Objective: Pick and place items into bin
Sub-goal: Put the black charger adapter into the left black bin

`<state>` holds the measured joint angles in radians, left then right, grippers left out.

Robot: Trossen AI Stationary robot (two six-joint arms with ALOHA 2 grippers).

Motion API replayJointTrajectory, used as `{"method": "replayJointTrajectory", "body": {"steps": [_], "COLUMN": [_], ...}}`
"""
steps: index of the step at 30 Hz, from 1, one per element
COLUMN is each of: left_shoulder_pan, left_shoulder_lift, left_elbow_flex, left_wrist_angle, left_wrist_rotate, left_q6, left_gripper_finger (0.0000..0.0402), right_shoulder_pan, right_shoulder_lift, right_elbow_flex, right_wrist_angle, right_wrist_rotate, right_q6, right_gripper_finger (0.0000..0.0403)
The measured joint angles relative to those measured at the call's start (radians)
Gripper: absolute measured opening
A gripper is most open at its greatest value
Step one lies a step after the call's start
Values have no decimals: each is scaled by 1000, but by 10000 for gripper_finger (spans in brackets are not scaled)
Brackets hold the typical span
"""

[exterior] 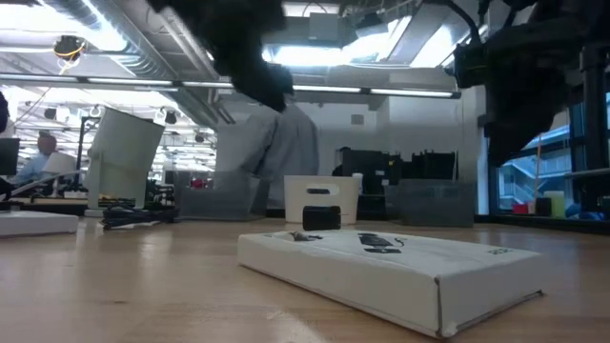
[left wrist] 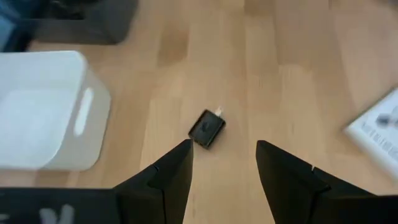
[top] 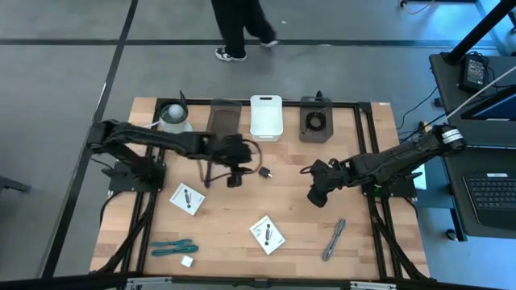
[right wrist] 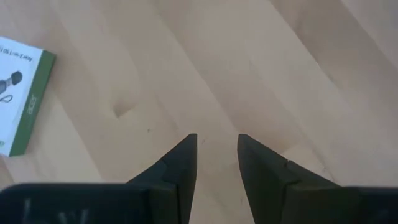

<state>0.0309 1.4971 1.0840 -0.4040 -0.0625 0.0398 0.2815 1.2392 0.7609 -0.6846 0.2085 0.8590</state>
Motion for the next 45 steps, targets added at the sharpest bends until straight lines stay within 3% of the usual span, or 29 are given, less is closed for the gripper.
{"method": "replayJointTrajectory", "body": {"steps": [7, 20, 30, 45], "left_shoulder_pan": [19, 51, 49, 41], "left_shoulder_lift": [236, 566, 653, 682], "left_elbow_flex": [204, 531, 552, 553], "left_wrist_angle": [-147, -388, -405, -325], "left_wrist_rotate": [31, 55, 85, 77], "left_q6": [170, 366, 393, 387], "left_gripper_finger": [176, 240, 233, 229], "right_shoulder_pan": [31, 65, 74, 73], "right_shoulder_lift": [0, 0, -1, -1], "right_elbow_flex": [0, 0, 1, 1], "right_wrist_angle": [-1, 1, 0, -1], "right_wrist_rotate": [0, 1, 12, 27], "right_q6": [-1, 28, 54, 51], "right_gripper_finger": [119, 119, 119, 119]}}
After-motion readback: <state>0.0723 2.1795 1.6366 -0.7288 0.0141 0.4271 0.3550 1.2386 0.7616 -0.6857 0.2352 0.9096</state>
